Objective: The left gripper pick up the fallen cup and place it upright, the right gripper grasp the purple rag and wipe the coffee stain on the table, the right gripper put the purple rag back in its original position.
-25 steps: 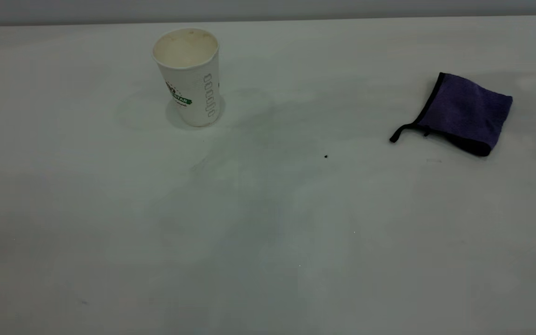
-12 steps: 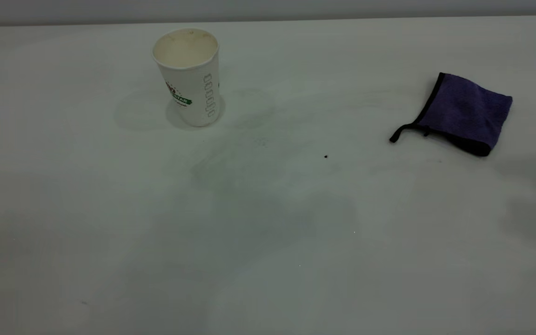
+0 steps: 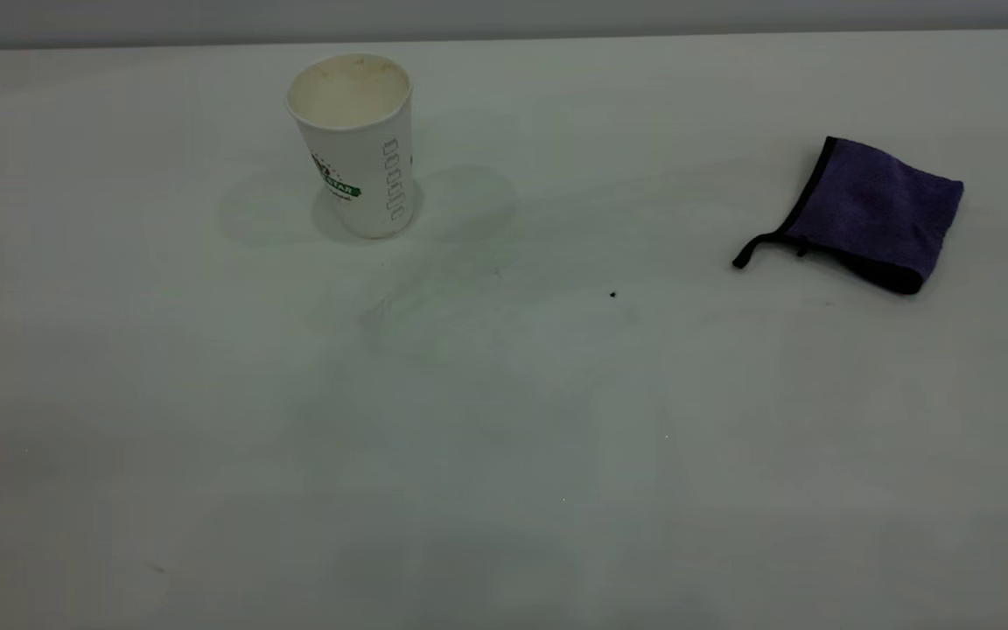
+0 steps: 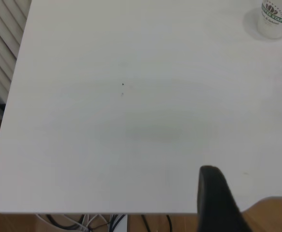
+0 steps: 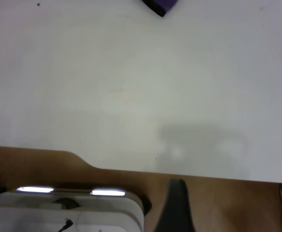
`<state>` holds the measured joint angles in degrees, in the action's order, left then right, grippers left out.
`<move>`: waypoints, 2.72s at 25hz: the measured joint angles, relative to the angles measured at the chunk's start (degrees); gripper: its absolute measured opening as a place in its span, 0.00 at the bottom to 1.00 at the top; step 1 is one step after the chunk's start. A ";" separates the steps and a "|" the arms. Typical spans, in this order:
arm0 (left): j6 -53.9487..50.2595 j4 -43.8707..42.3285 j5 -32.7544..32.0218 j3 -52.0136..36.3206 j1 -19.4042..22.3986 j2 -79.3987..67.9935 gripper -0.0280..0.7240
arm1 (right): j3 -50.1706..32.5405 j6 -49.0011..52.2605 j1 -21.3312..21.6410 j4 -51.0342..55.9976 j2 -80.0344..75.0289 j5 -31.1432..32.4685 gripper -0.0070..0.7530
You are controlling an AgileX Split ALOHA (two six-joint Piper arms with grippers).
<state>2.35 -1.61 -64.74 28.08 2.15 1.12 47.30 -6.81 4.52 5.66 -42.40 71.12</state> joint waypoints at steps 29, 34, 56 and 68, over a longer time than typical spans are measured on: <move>0.00 0.00 0.00 0.00 0.00 0.00 0.62 | -16.22 0.68 0.00 -1.92 31.33 -0.90 0.88; 0.00 0.00 0.00 0.00 0.00 0.00 0.62 | -20.41 0.68 0.00 -1.92 36.98 -4.99 0.88; 0.00 0.00 0.00 0.00 0.00 0.00 0.62 | -20.40 0.79 -4.54 -2.26 43.31 -5.57 0.77; 0.00 0.00 0.00 0.00 0.00 0.00 0.62 | -20.40 0.79 -4.54 -2.28 43.31 -5.57 0.51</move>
